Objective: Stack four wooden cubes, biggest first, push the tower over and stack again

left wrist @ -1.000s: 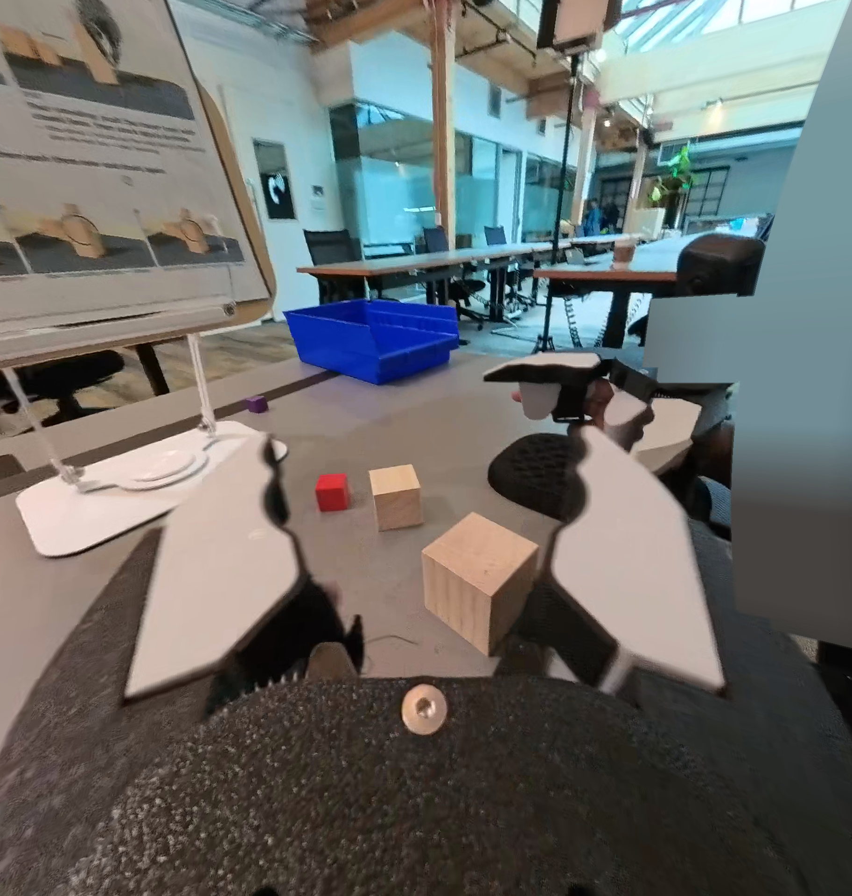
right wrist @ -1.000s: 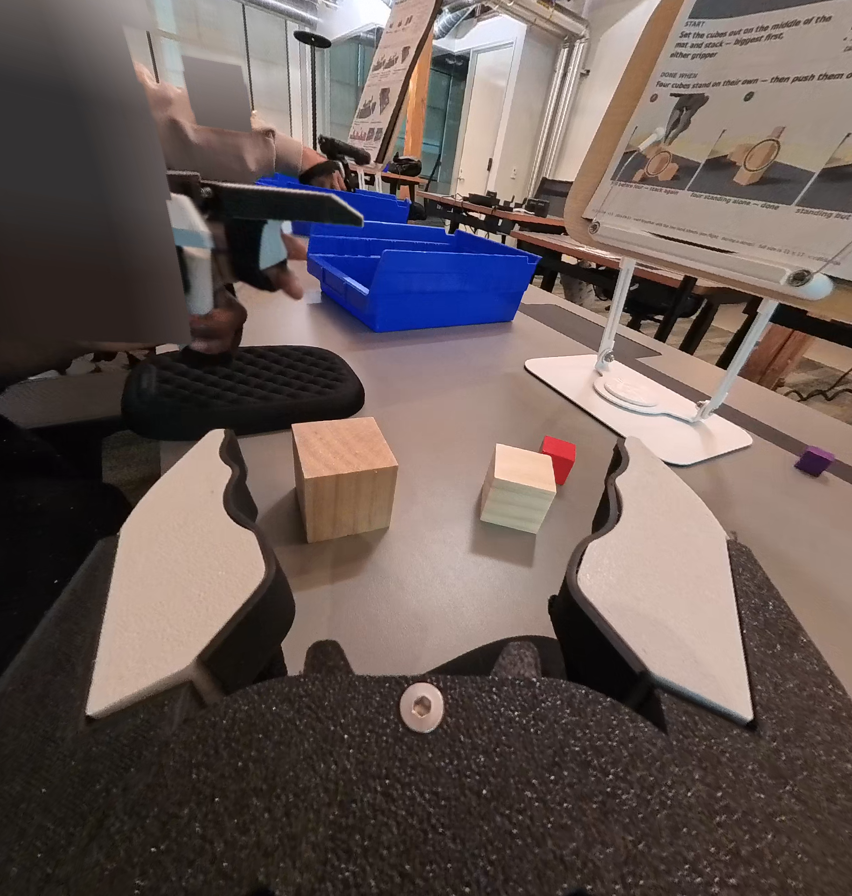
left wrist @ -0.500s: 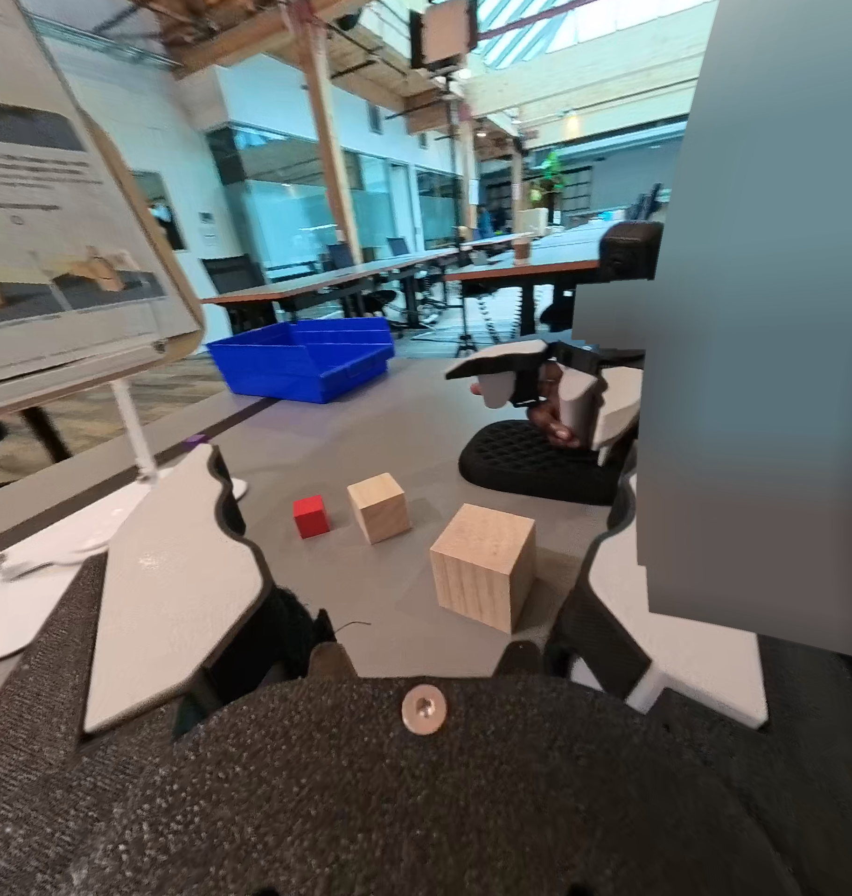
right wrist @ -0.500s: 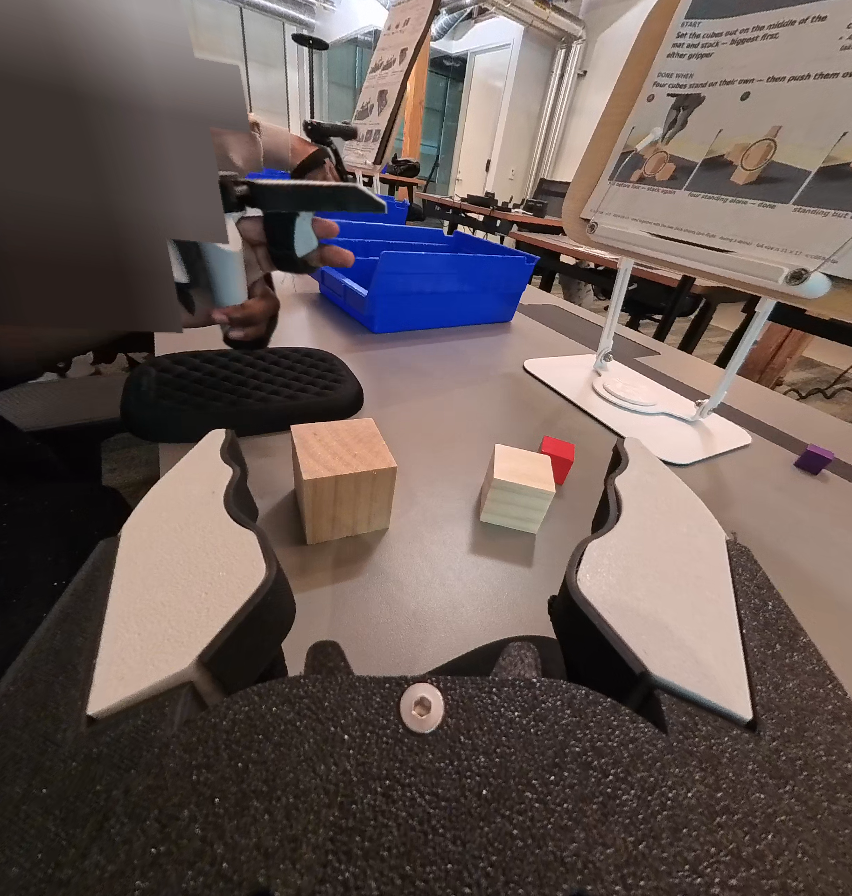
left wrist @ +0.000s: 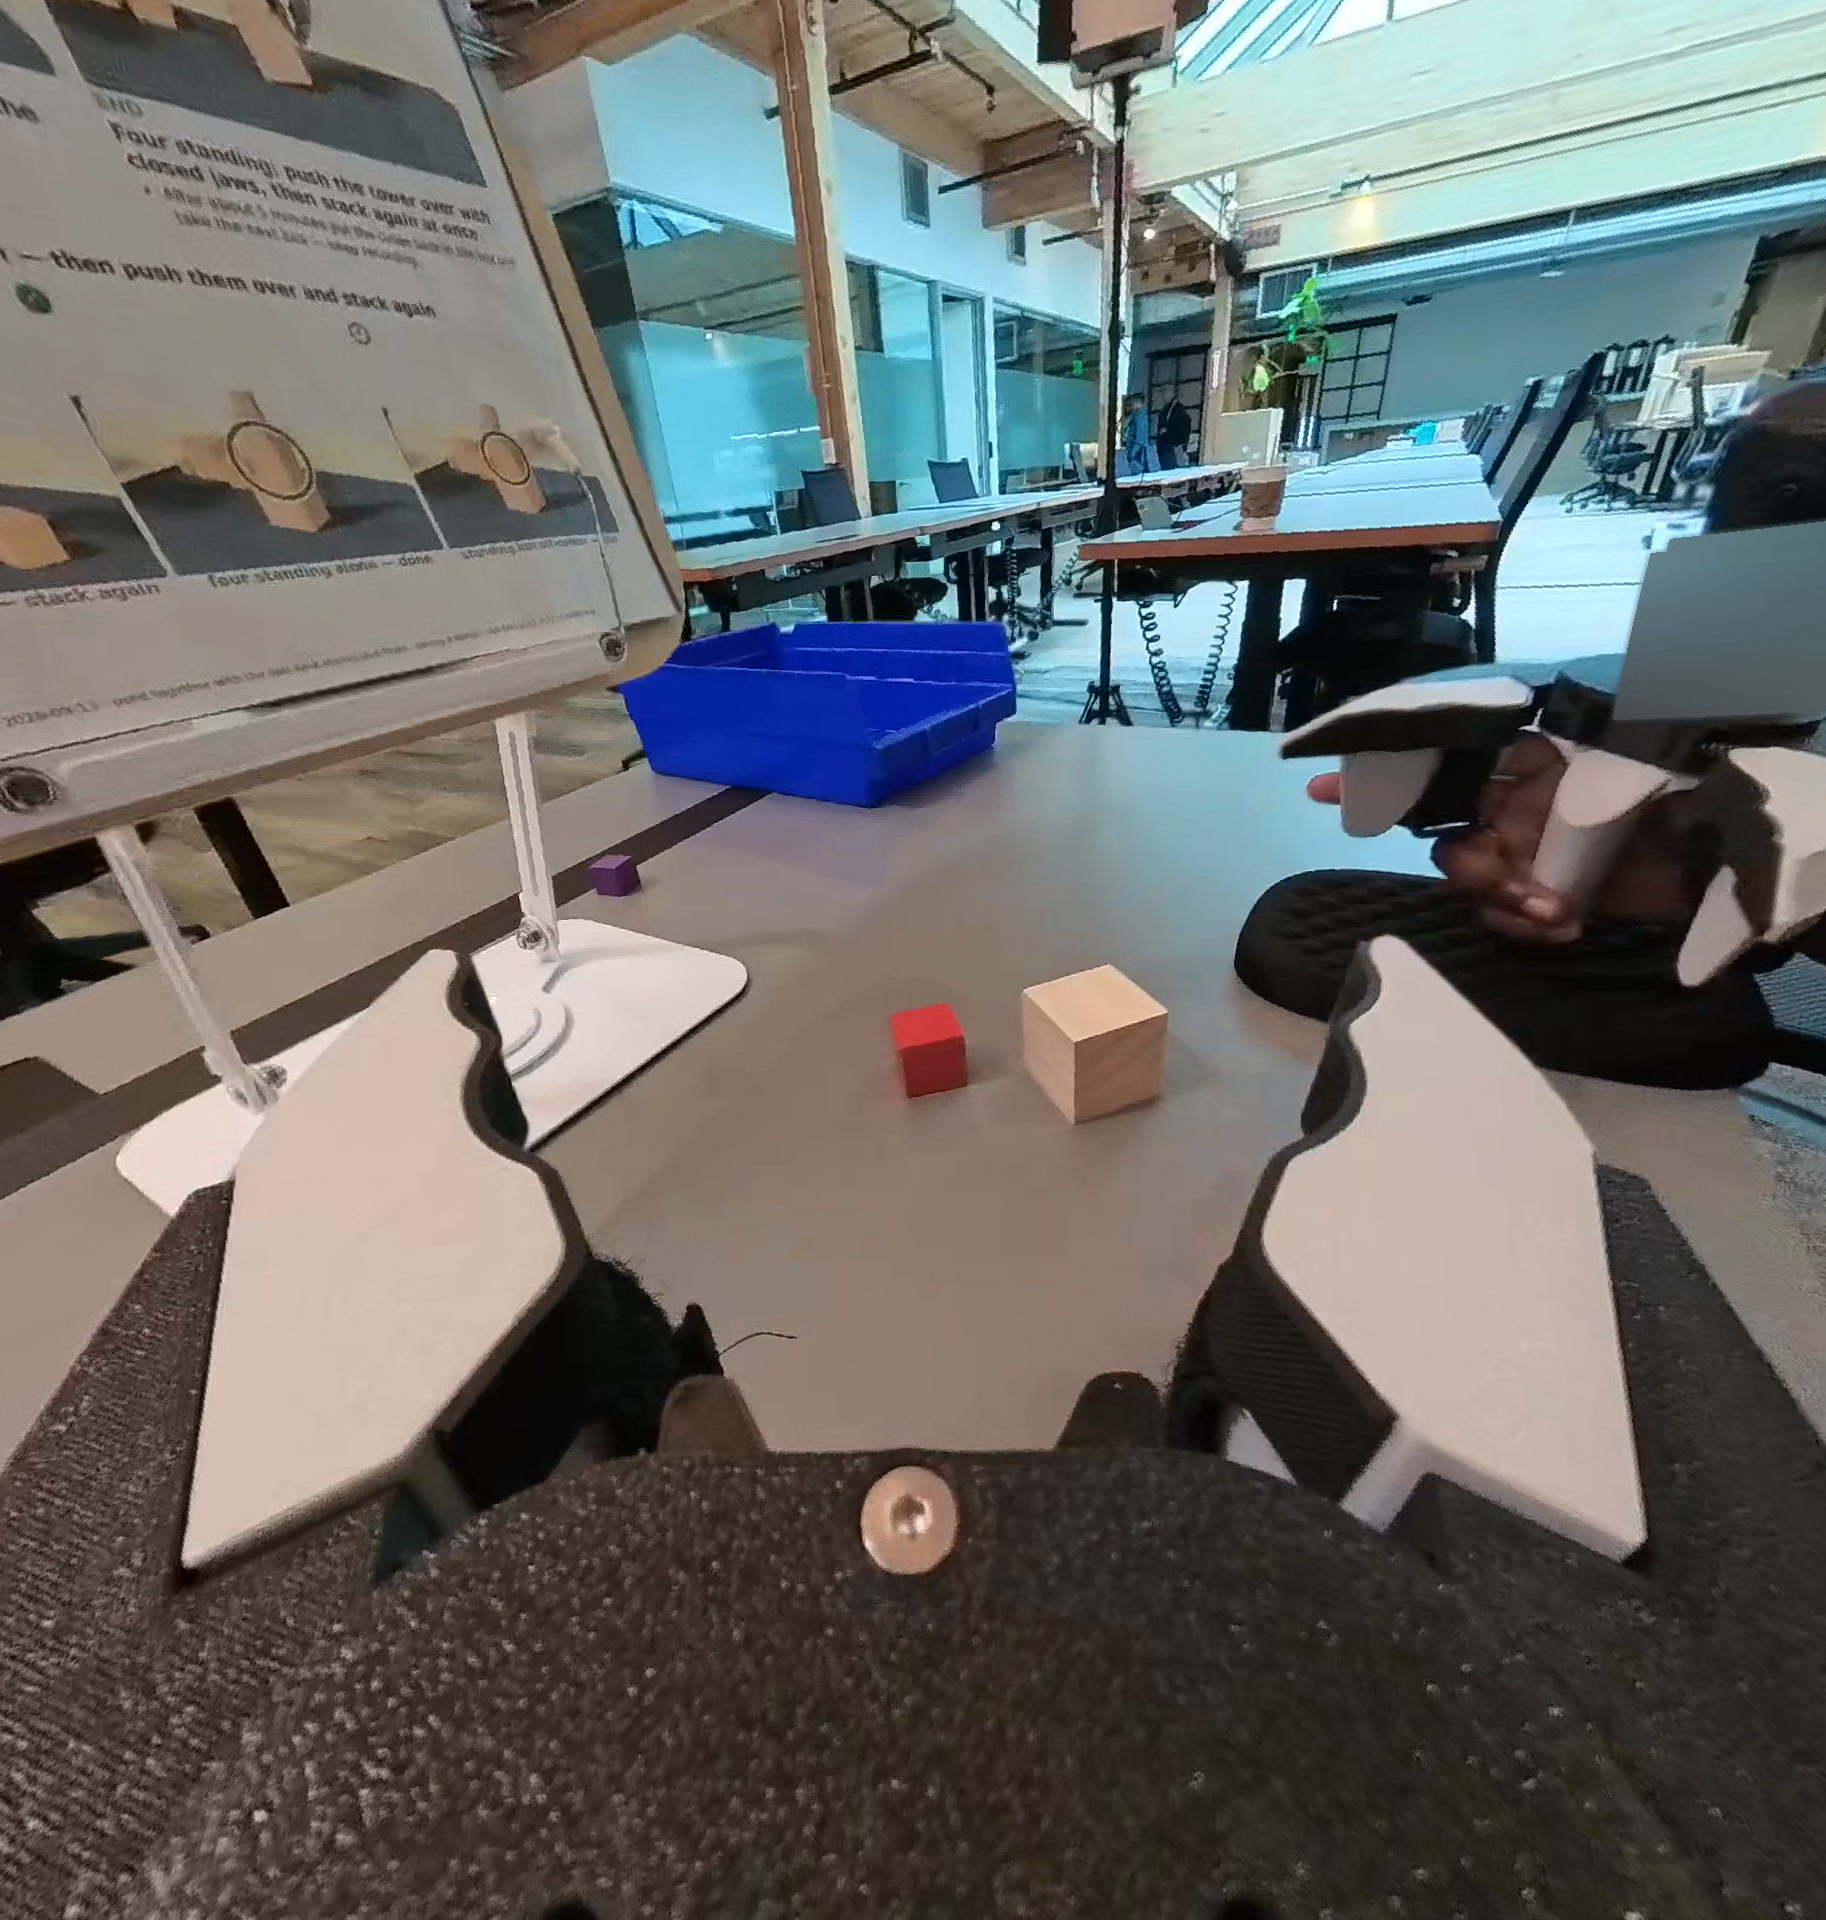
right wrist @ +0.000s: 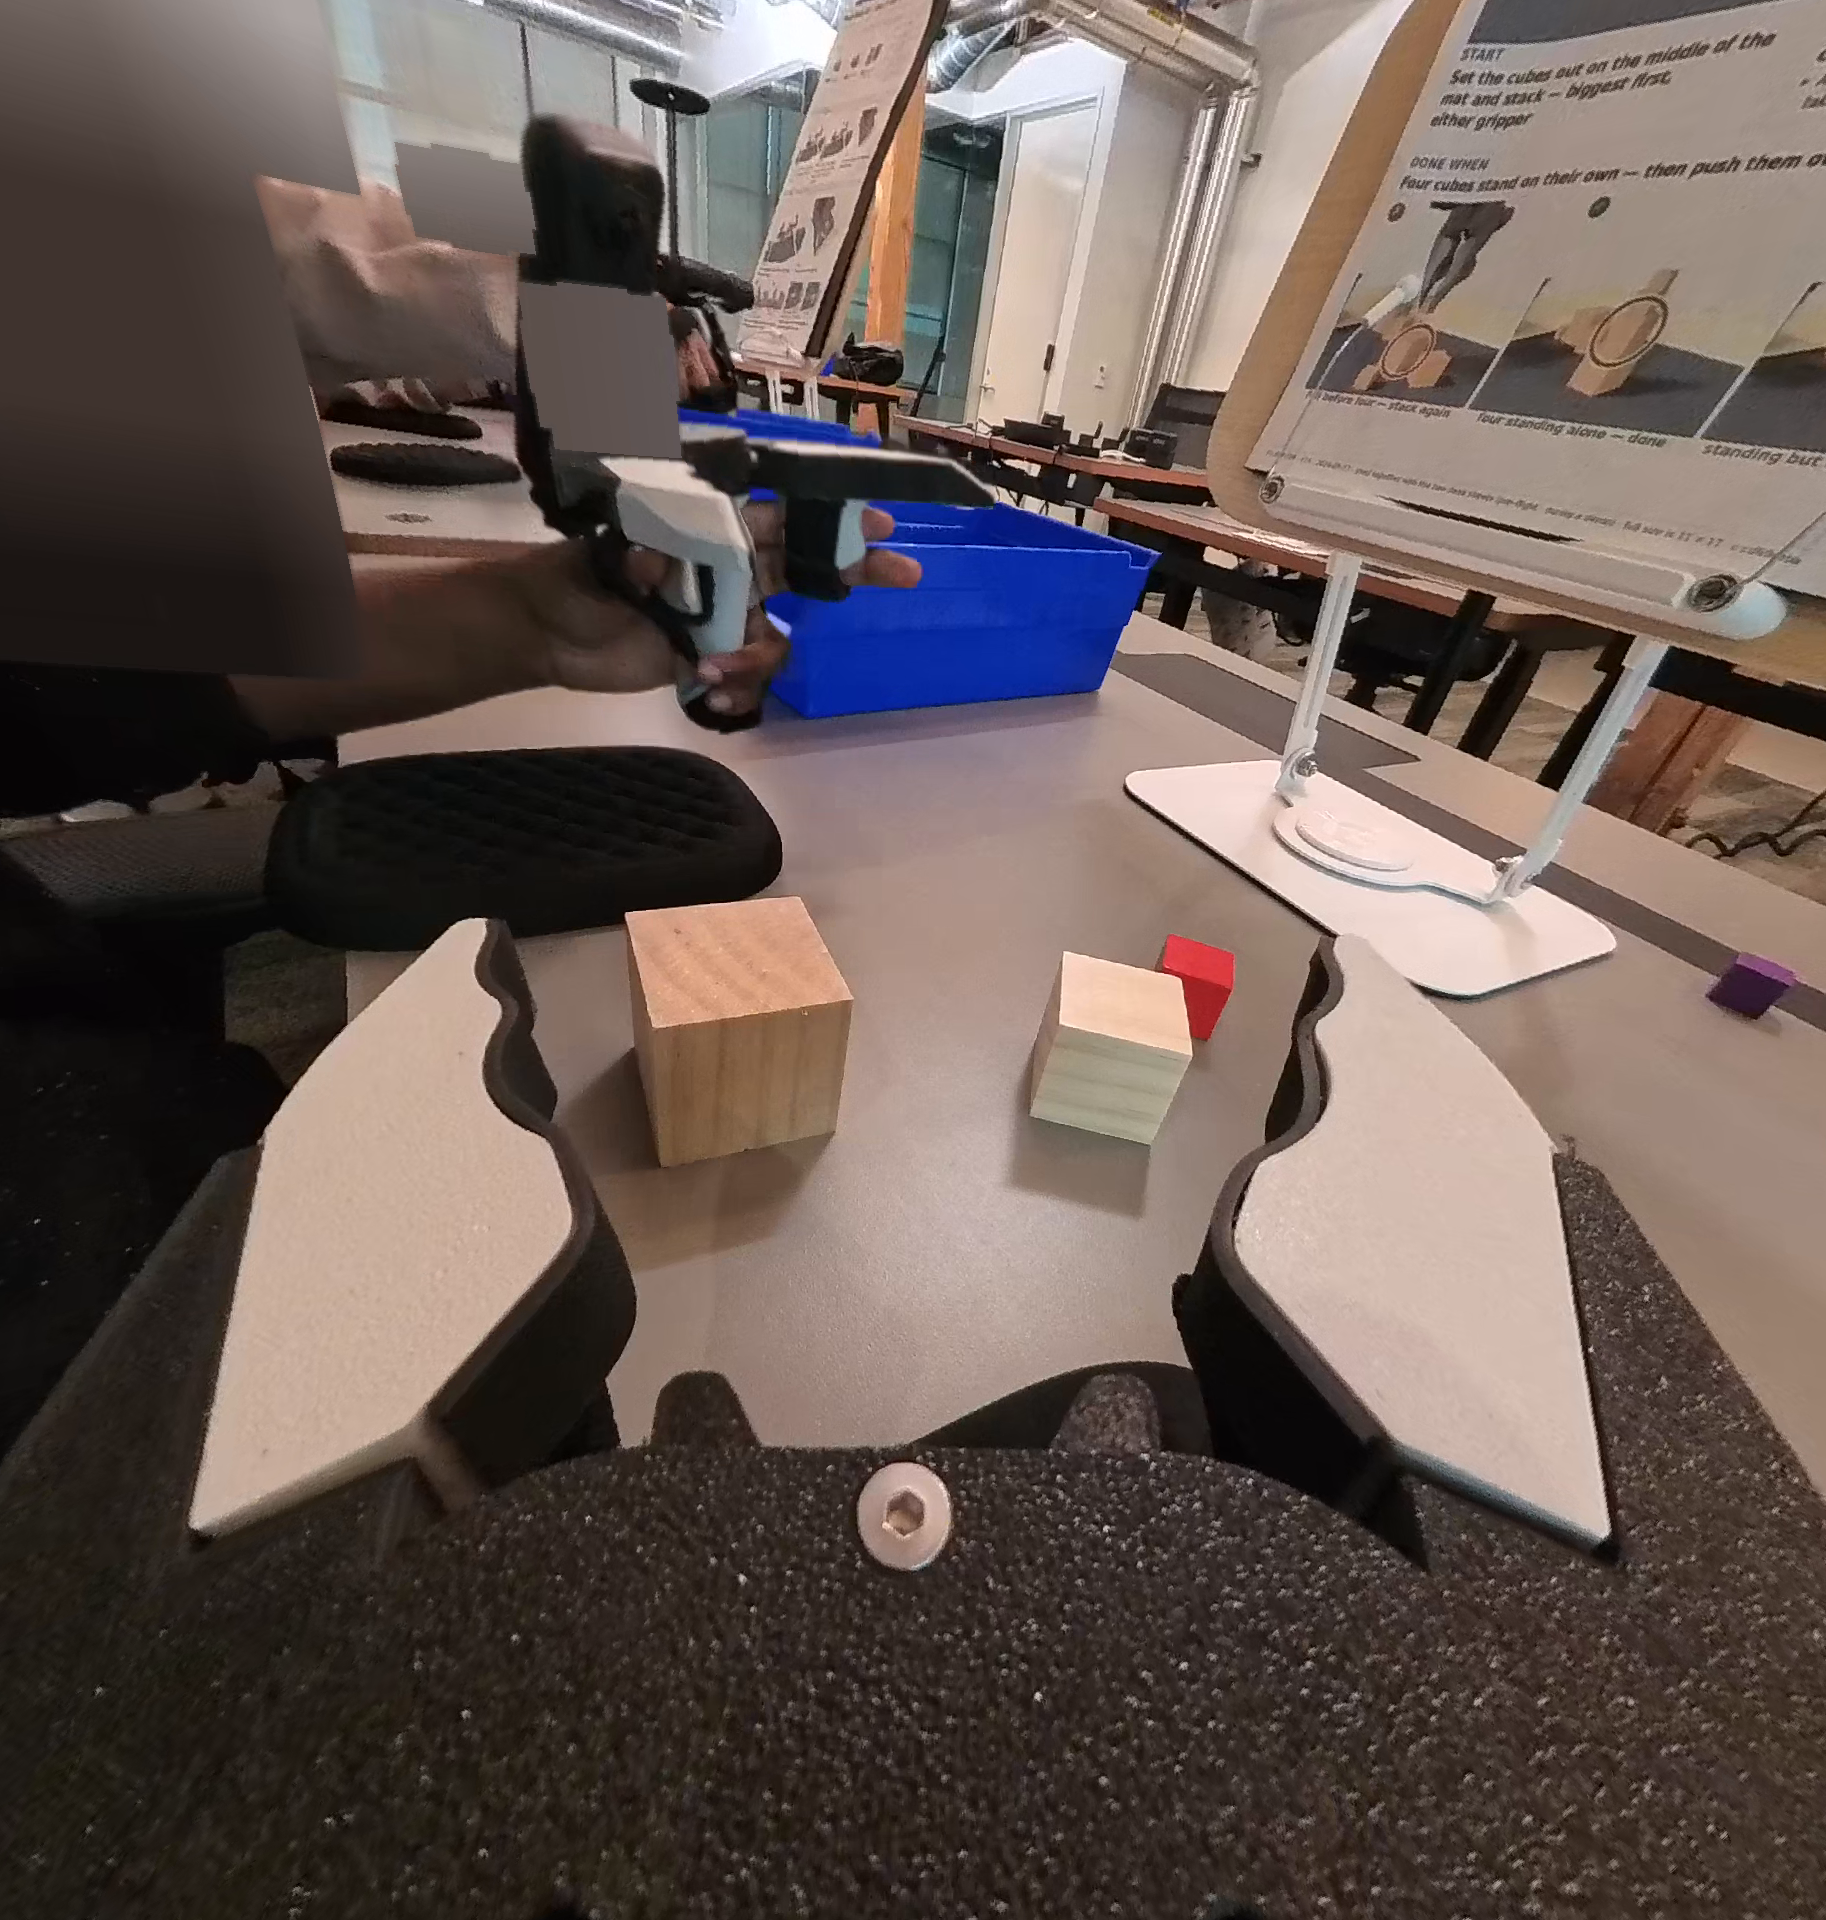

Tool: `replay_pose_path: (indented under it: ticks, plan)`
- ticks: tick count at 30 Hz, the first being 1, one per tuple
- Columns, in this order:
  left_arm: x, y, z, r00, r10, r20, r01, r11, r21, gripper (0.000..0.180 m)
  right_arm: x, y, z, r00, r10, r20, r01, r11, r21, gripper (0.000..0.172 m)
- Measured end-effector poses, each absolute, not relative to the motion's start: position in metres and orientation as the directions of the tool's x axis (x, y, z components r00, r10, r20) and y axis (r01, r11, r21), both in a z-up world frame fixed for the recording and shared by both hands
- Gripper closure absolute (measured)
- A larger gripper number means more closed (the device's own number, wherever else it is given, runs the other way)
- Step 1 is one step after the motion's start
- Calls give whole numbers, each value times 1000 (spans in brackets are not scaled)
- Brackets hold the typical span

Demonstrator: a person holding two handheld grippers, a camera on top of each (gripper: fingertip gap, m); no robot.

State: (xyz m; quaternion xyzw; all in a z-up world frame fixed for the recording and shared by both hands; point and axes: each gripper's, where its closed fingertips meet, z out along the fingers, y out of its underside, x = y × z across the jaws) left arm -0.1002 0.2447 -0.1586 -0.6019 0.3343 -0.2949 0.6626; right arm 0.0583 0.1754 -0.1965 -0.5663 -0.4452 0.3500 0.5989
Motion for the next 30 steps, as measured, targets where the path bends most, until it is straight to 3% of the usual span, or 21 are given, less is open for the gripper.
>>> replay_pose_path:
  ticks: [12, 30]
  plan:
    - [-114, 265, -180, 581, -810, -84, 49, 138, -989, 41, 58, 176, -197, 358, 924, 133, 85, 110, -990, 39]
    - [-127, 268, -196, 556, -823, -118, -17, 131, -991, 45, 54, 173, -199, 328, 935, 135, 112, 103, -988, 44]
